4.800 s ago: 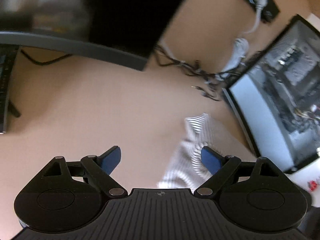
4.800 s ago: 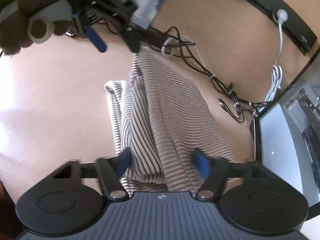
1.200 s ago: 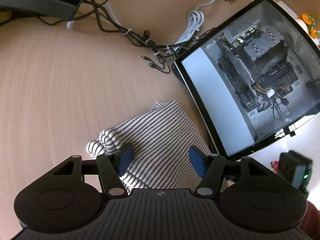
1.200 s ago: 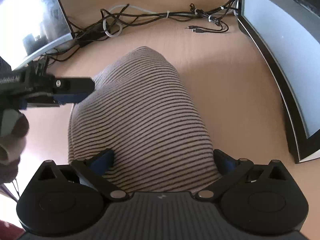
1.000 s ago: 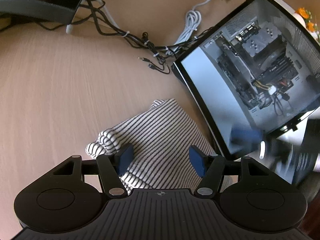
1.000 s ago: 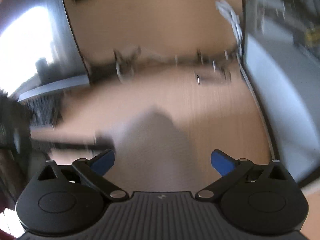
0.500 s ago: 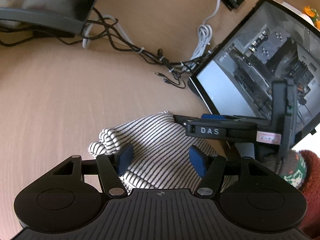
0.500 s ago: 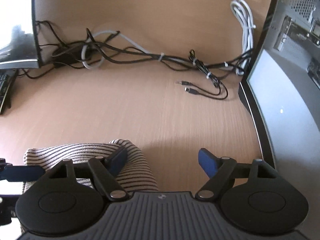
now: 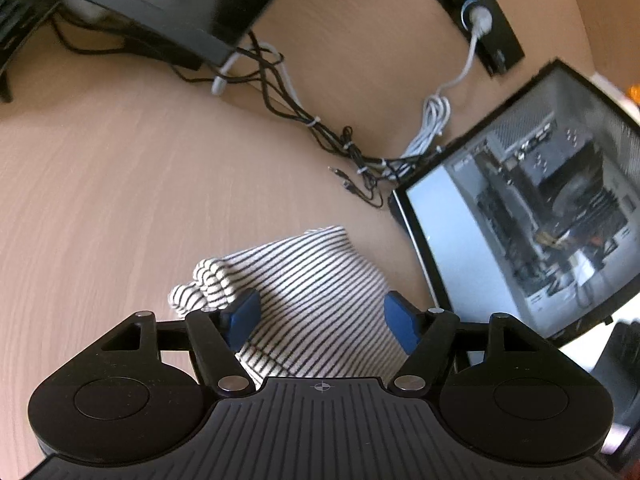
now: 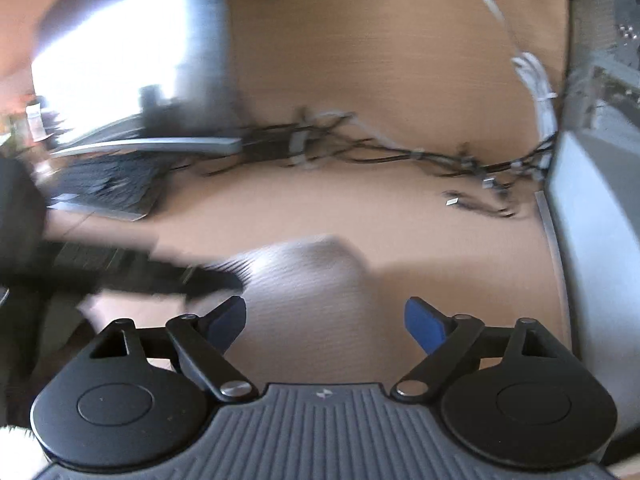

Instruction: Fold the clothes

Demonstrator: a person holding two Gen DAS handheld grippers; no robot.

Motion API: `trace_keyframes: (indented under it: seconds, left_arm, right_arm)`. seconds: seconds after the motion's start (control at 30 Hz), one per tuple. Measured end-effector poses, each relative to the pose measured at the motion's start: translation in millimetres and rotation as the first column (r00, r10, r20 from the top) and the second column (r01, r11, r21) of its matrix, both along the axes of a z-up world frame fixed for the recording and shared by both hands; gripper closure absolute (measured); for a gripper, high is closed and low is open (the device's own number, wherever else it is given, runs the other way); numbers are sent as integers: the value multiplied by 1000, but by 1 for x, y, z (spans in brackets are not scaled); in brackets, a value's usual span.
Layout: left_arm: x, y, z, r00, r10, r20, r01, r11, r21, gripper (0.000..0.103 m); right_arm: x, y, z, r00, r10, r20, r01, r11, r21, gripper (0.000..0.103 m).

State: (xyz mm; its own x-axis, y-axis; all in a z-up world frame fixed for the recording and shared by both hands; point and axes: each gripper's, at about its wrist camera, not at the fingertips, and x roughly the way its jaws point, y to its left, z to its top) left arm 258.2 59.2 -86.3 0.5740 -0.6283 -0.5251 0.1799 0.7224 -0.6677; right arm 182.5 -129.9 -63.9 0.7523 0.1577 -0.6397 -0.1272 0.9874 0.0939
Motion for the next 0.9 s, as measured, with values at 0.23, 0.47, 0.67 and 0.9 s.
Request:
trace_keyframes:
  seconds: [0.23, 0.47, 0.67, 0.9]
  left_arm:
    - [-39, 21, 25, 995, 91, -43, -90, 995, 36, 12]
    - [-54, -4, -14, 979, -18, -201, -10, 990, -137, 31]
    - [-65, -27, 2, 989, -113, -98, 95, 981, -168, 43]
    - [-73, -29, -27, 978, -61, -199, 52, 997, -53, 60]
  right_arm:
    - [-14, 26, -25, 995, 98, -16, -99, 975, -196, 5]
    - [-27, 25, -14, 989, 146, -2, -141, 950, -278, 5]
    - [-37, 16, -11, 993, 114, 14, -104, 941, -322, 5]
    - [-35, 23, -29, 993, 120, -18, -119, 930, -347, 5]
